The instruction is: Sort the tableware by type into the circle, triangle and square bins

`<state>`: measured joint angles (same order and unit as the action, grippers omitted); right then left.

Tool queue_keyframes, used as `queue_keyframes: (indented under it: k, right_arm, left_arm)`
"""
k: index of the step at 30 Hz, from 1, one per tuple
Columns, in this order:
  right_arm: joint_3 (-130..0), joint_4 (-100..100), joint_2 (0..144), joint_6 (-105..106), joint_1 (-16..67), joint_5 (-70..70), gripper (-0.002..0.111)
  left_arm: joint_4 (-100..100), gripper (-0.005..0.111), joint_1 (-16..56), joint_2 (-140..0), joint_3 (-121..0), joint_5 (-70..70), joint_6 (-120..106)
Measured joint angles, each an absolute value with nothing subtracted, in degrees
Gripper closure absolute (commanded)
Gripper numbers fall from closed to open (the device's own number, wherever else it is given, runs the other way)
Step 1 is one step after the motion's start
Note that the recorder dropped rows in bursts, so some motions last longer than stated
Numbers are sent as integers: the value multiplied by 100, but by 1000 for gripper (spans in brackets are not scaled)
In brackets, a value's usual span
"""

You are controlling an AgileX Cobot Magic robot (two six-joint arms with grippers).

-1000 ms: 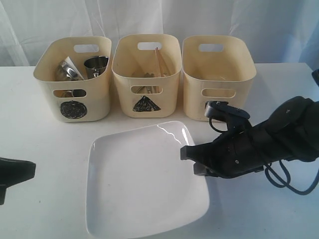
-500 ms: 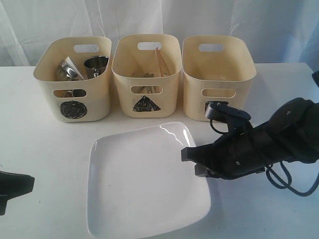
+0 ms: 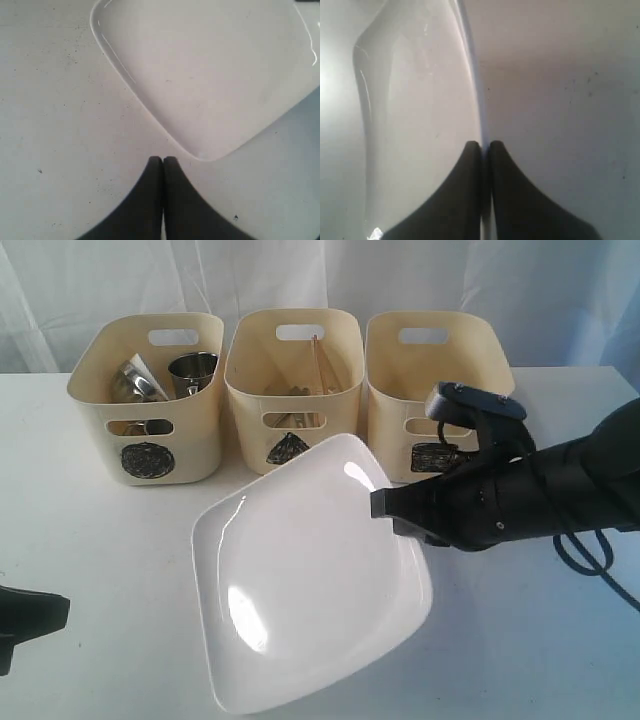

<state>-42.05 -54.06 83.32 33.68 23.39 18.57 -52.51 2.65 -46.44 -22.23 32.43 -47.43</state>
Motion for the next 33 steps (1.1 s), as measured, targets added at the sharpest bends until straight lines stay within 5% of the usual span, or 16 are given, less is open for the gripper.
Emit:
queue_keyframes:
  k: [16, 33]
  right_arm:
    - [-4883, -5296, 7776, 3392, 2260, 2084, 108]
    - [-7442, -5156, 8515, 3402, 114, 1710, 108]
  left_arm:
    - [-5231, 107, 265, -4644, -2223, 3243, -4743]
    - [-5231, 107, 265, -4644, -2223, 3243, -4743]
